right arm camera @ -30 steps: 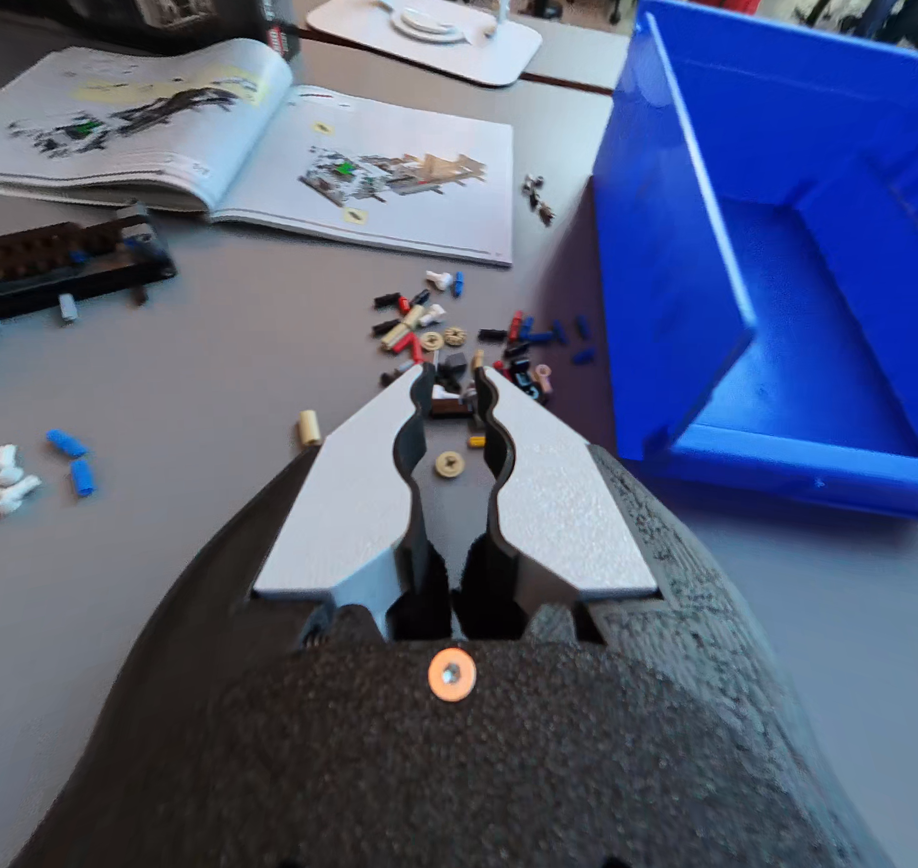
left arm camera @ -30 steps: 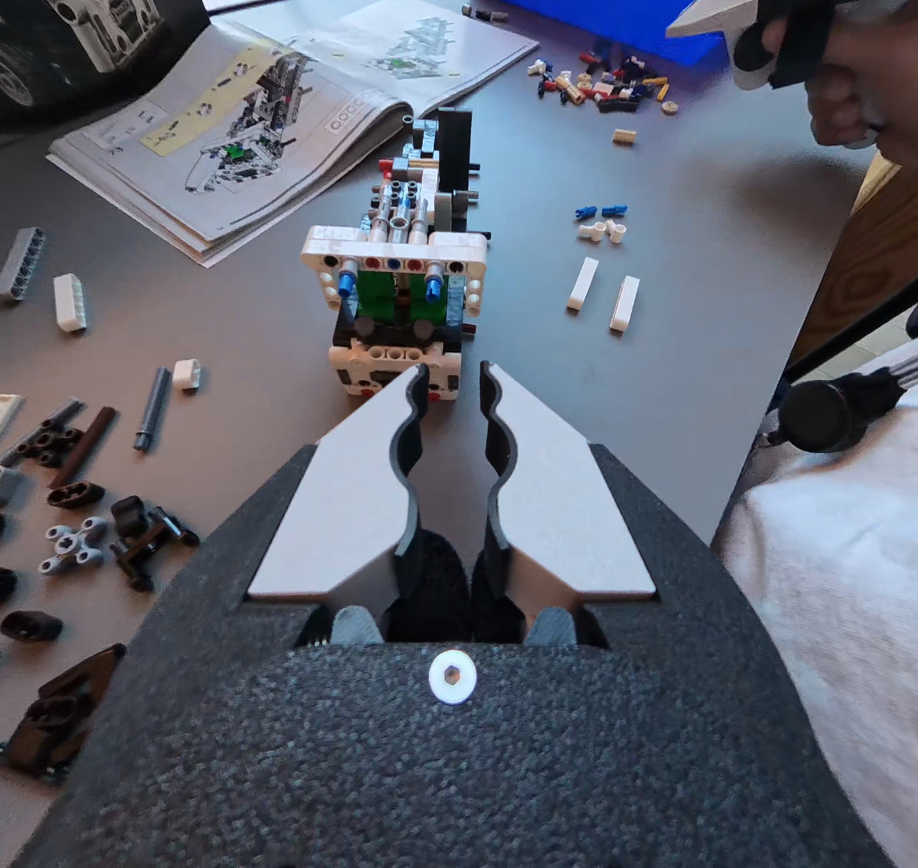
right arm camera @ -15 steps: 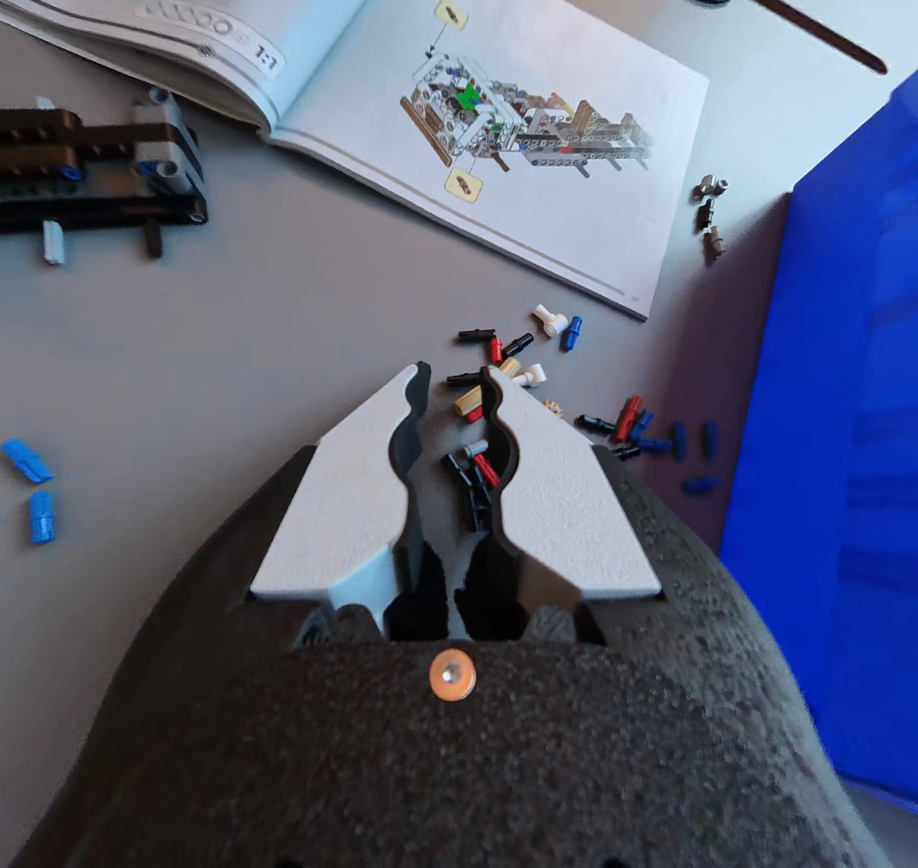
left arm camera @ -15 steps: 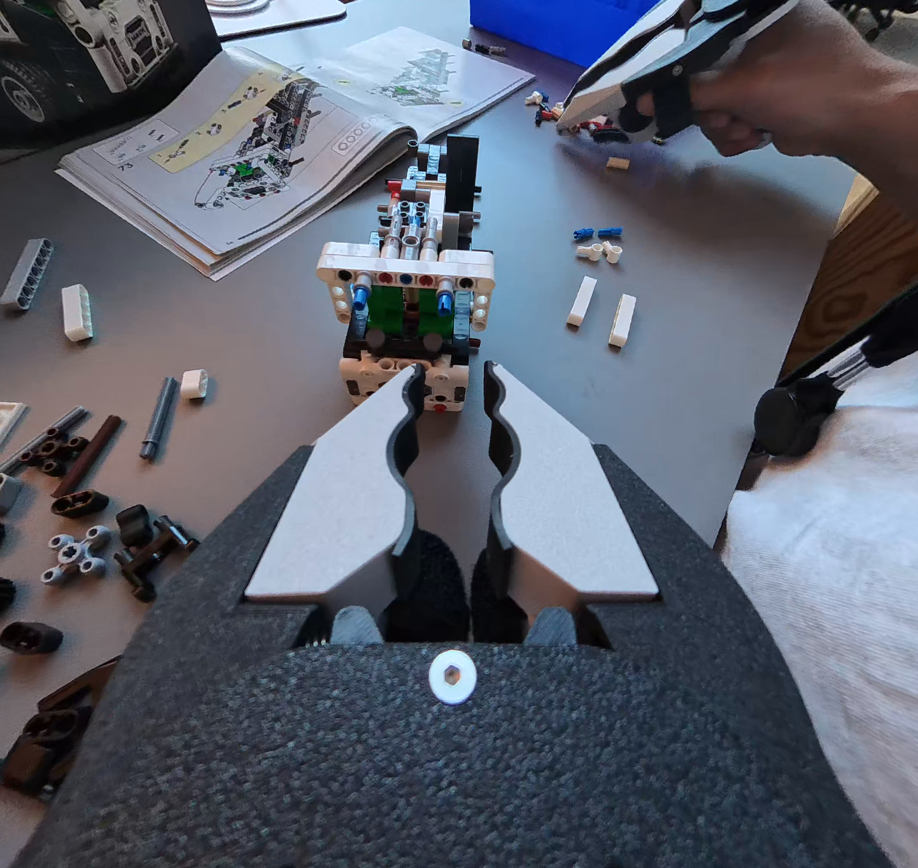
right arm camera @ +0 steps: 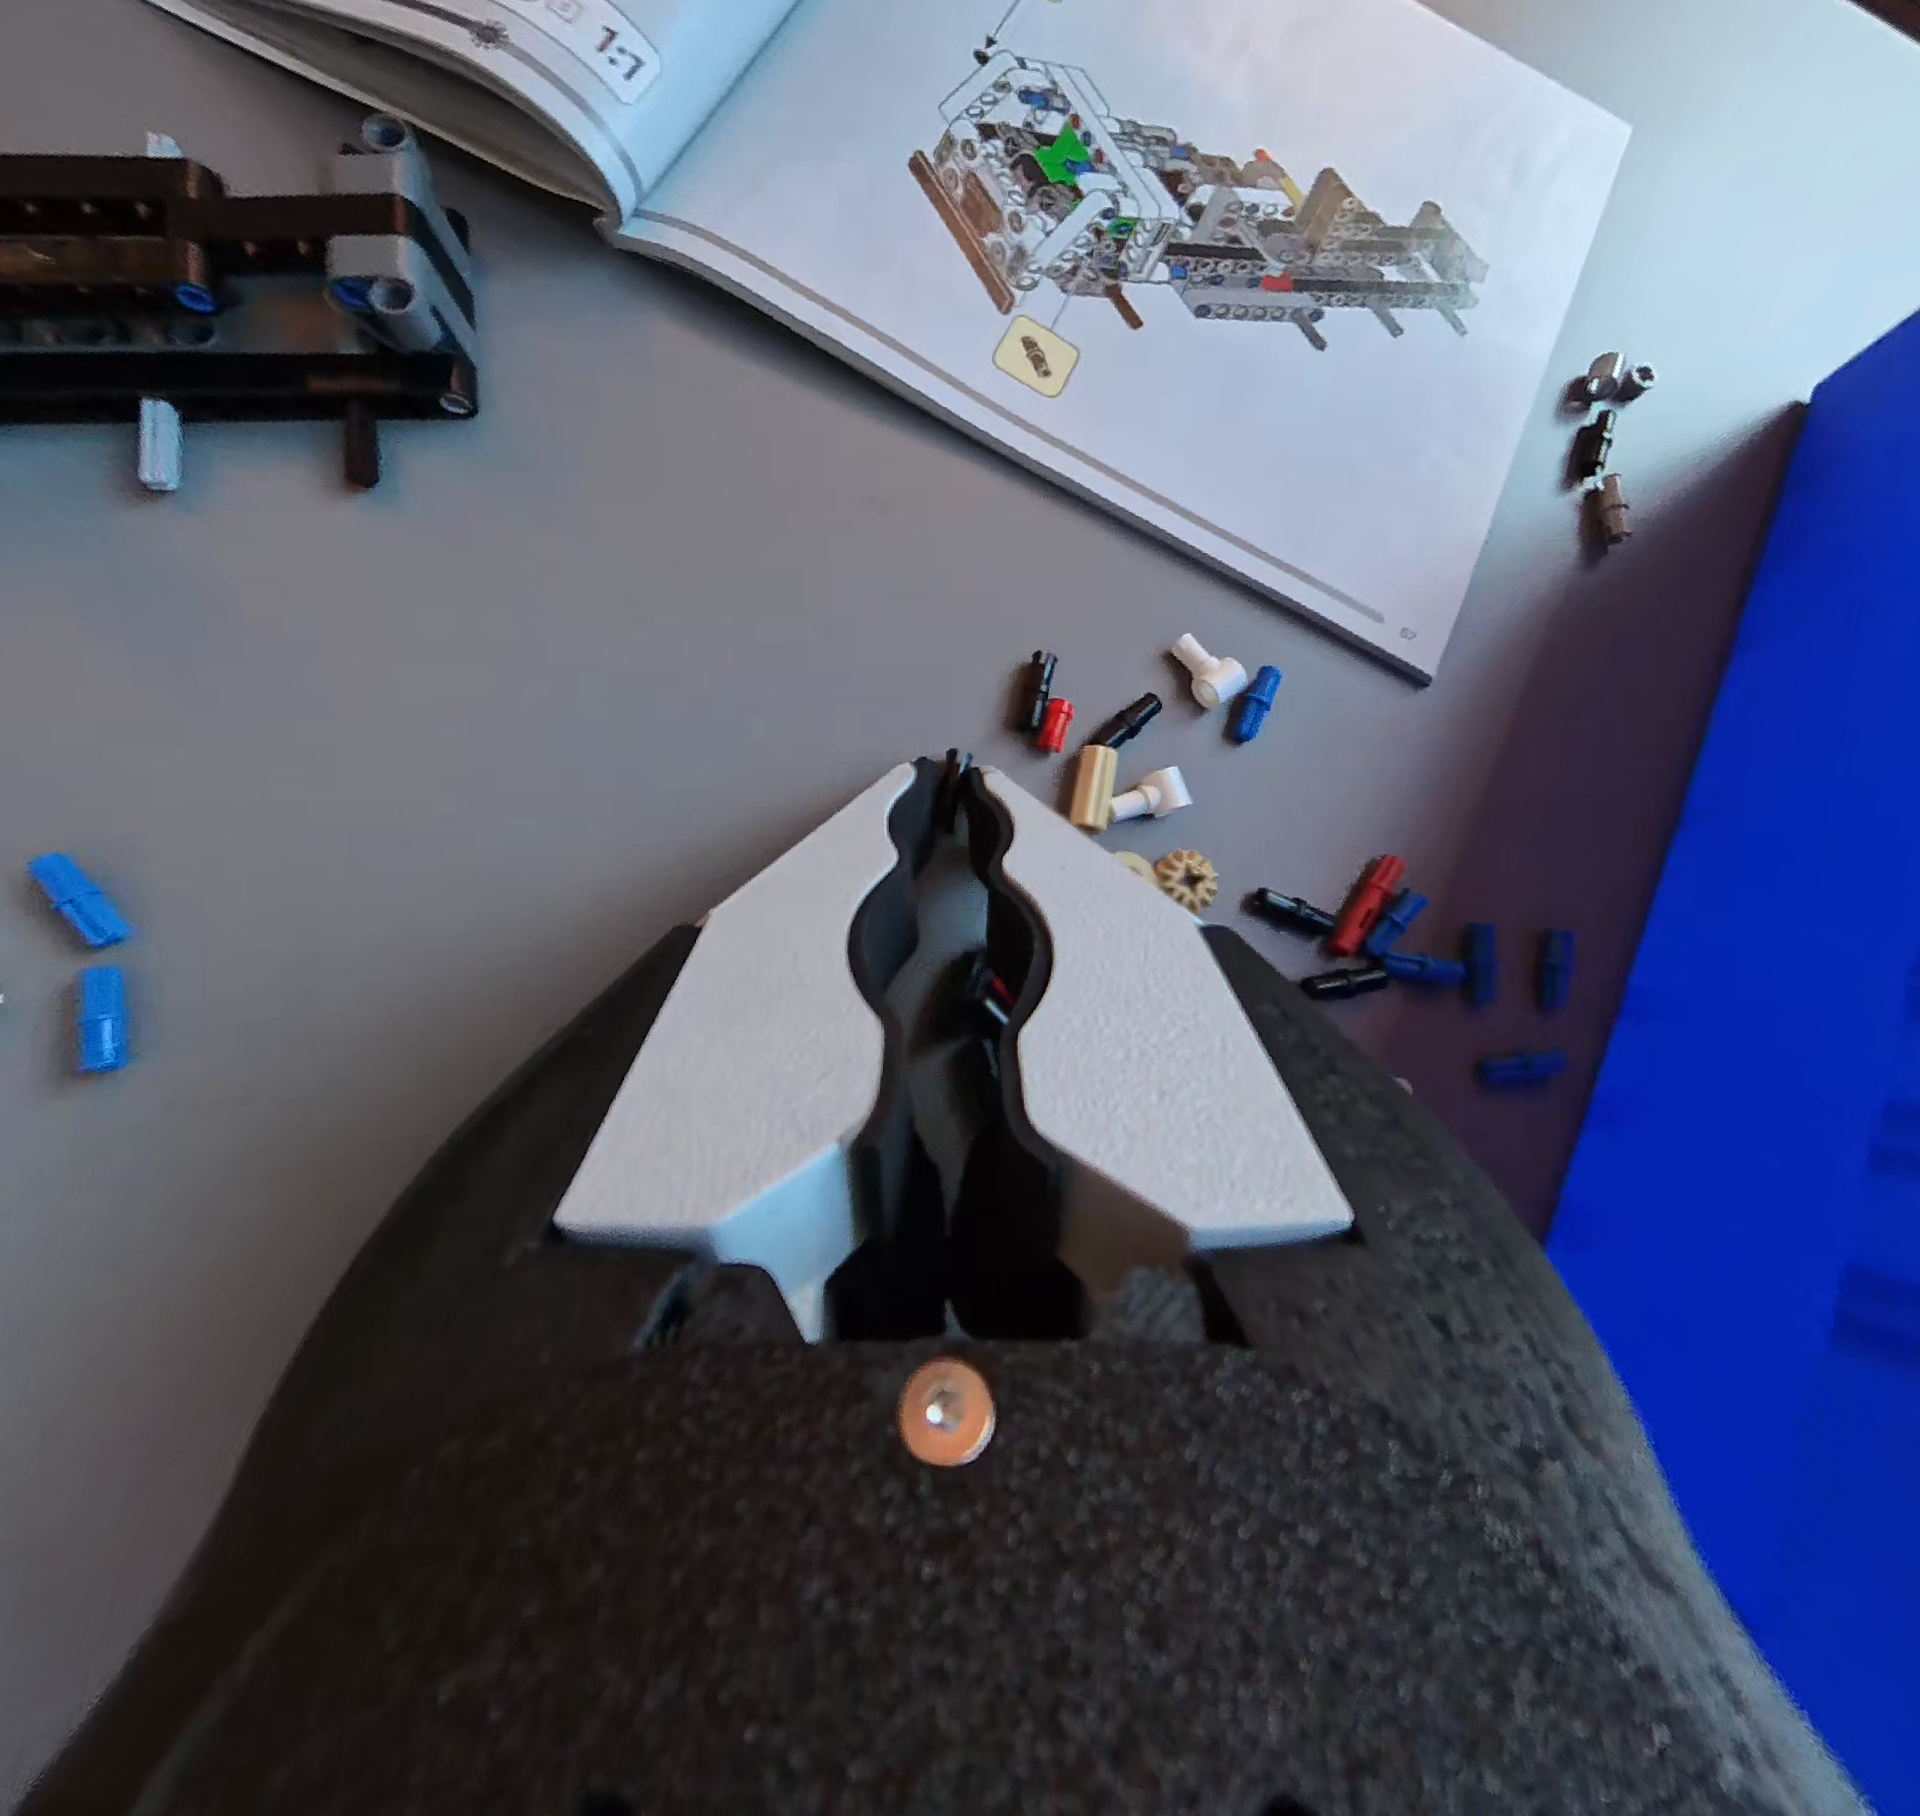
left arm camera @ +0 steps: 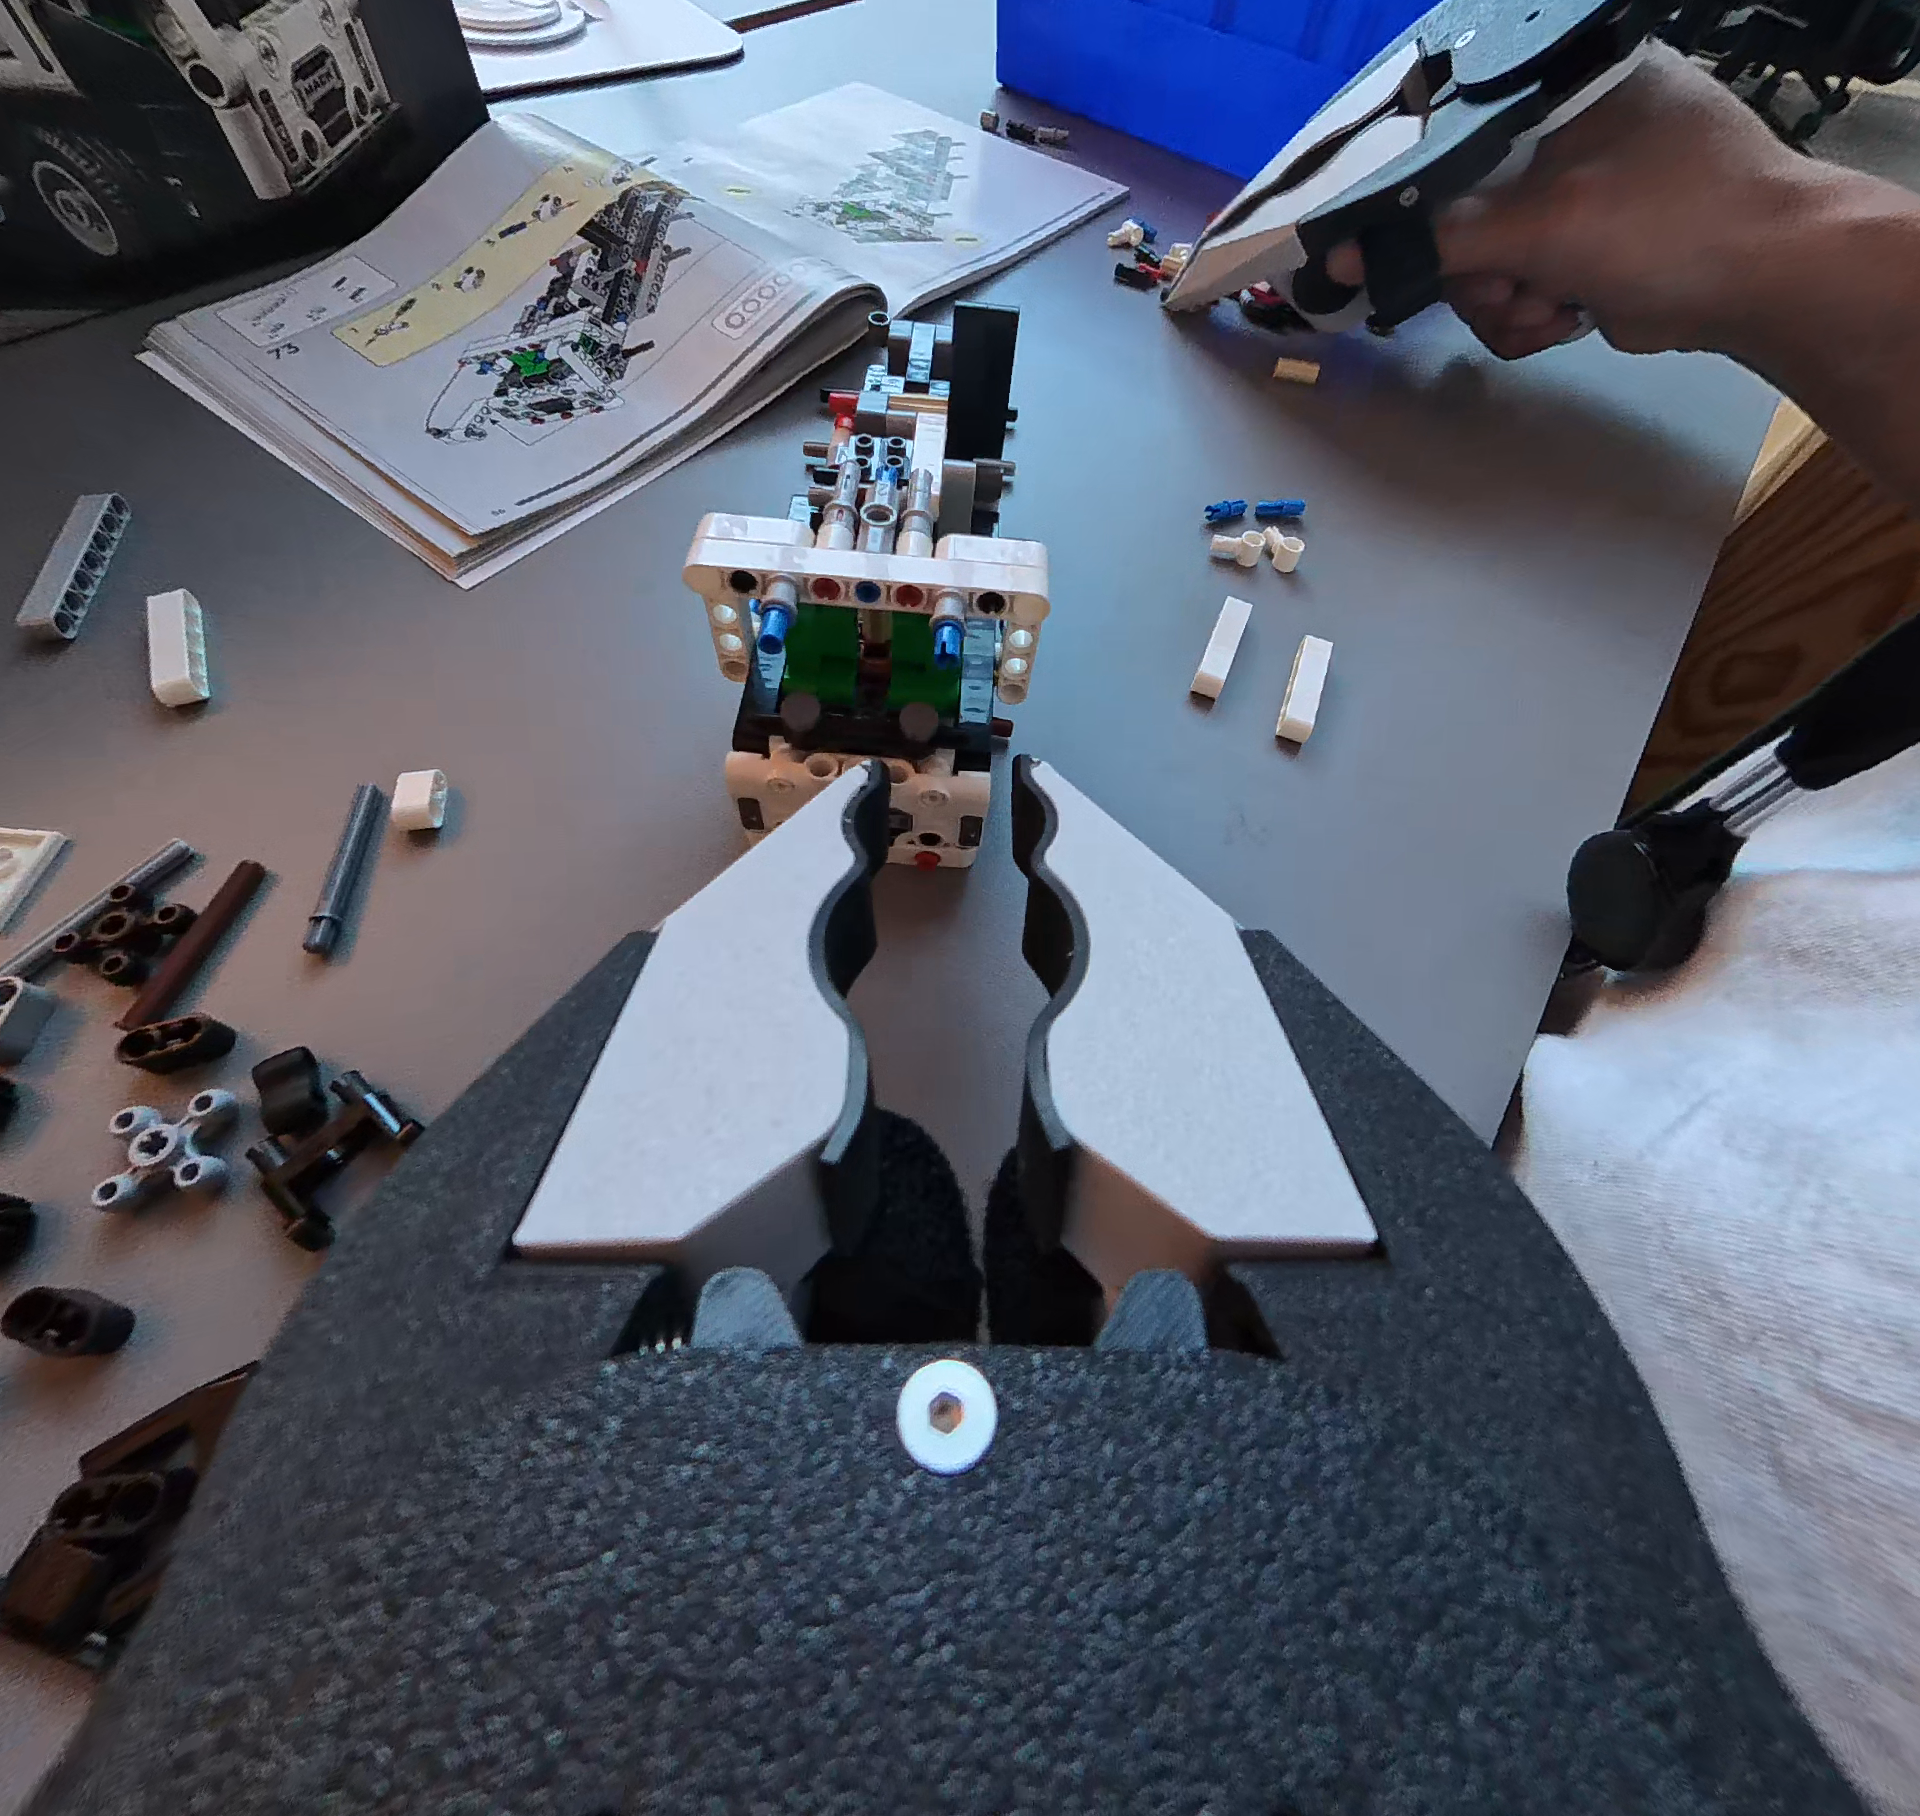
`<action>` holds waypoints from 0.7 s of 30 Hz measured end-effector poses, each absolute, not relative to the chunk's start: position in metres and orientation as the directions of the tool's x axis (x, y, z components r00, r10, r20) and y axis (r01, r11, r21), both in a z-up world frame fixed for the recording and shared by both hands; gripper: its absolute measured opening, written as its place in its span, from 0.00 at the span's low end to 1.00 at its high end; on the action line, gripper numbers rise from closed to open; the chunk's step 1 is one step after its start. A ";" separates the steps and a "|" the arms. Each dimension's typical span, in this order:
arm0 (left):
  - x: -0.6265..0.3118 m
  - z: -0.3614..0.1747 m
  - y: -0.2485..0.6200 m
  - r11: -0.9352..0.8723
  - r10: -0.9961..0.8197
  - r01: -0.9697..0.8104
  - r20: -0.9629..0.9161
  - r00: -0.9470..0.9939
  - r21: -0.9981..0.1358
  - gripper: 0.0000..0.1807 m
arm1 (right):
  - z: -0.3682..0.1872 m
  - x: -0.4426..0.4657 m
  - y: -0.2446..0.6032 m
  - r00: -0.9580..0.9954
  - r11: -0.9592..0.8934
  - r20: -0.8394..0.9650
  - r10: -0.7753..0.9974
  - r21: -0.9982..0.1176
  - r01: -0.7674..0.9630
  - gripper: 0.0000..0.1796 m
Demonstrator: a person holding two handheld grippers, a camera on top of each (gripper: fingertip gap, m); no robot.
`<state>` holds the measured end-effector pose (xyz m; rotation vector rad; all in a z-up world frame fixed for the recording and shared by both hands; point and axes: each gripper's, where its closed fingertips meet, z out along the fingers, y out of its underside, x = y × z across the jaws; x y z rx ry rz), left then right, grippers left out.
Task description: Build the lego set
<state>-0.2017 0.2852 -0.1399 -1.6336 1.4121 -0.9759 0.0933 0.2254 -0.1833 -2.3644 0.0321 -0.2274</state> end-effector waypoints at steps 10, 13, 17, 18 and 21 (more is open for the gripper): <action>-0.202 -0.140 0.287 -0.107 -0.991 -0.416 0.065 0.113 -0.903 0.11 | -0.173 0.083 0.223 0.985 -0.673 0.153 -0.081 -0.737 0.059 0.02; -0.202 -0.141 0.287 -0.110 -0.991 -0.424 0.068 0.113 -0.899 0.11 | -0.167 0.076 0.223 0.988 -0.655 0.139 -0.064 -0.753 0.064 0.02; -0.201 -0.143 0.287 -0.112 -0.992 -0.436 0.071 0.109 -0.893 0.11 | -0.159 0.053 0.223 0.993 -0.634 0.111 0.030 -0.766 0.105 0.02; -0.201 -0.143 0.286 -0.109 -0.992 -0.437 0.069 0.108 -0.893 0.11 | -0.158 0.041 0.222 0.992 -0.627 0.094 0.085 -0.769 0.127 0.02; -0.201 -0.144 0.286 -0.107 -0.992 -0.441 0.067 0.107 -0.891 0.11 | -0.156 -0.002 0.217 0.964 -0.600 0.001 0.265 -0.782 0.166 0.02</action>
